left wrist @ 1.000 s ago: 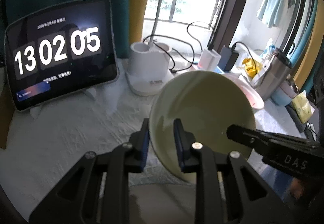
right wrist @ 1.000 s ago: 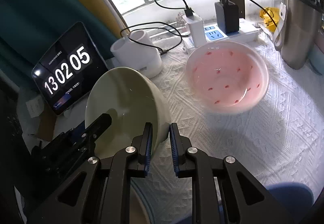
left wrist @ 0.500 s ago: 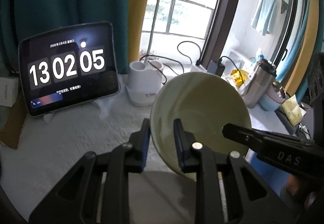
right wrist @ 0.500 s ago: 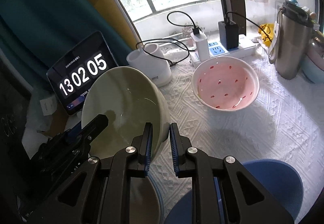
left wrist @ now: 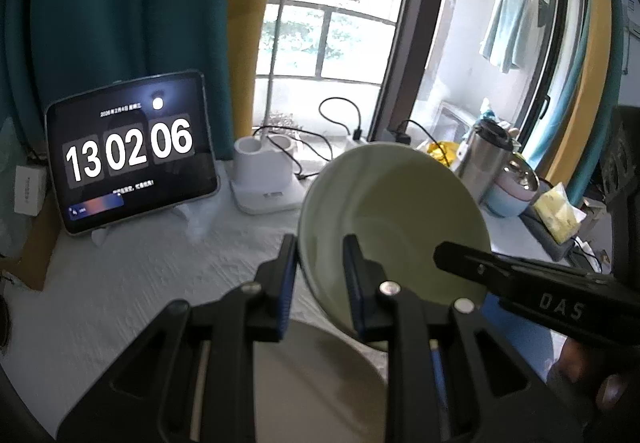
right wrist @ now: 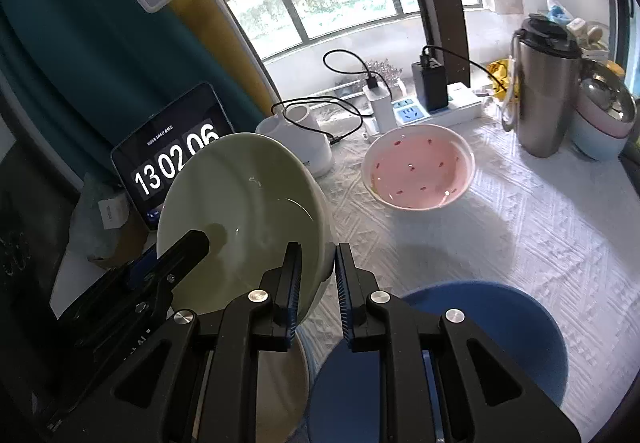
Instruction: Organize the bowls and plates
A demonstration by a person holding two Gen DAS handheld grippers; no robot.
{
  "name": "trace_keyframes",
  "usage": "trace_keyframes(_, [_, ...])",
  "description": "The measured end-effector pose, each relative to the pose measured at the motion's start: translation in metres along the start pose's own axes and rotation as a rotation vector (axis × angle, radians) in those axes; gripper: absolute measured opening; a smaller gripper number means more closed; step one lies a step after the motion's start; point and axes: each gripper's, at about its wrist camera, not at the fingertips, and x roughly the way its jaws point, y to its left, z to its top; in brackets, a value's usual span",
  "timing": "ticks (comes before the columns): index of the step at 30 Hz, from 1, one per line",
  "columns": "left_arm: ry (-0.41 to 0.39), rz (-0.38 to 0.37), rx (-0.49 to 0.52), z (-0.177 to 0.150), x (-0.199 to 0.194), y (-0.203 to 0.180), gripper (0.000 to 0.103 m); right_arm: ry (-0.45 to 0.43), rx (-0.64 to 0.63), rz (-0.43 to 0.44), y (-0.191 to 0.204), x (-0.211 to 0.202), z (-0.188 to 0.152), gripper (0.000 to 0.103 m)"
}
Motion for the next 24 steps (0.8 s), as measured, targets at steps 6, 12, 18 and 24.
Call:
trace_keyframes(6, [-0.015,-0.011,0.010,-0.006,-0.013,-0.017,0.023,-0.020,0.005,-0.002,-0.008,-0.020,-0.008,0.019])
trace_keyframes(12, [-0.016,-0.025,0.023,-0.014,-0.022,-0.033,0.023,-0.033,0.015,-0.011,-0.020,-0.036,-0.018,0.019])
trace_keyframes(18, [-0.007,-0.041,0.042,-0.021,-0.026,-0.053,0.023,-0.043,0.034,-0.018,-0.033,-0.050,-0.027,0.019])
trace_keyframes(24, [-0.001,-0.059,0.051,-0.030,-0.029,-0.071,0.023,-0.050,0.054,-0.027,-0.048,-0.064,-0.039,0.019])
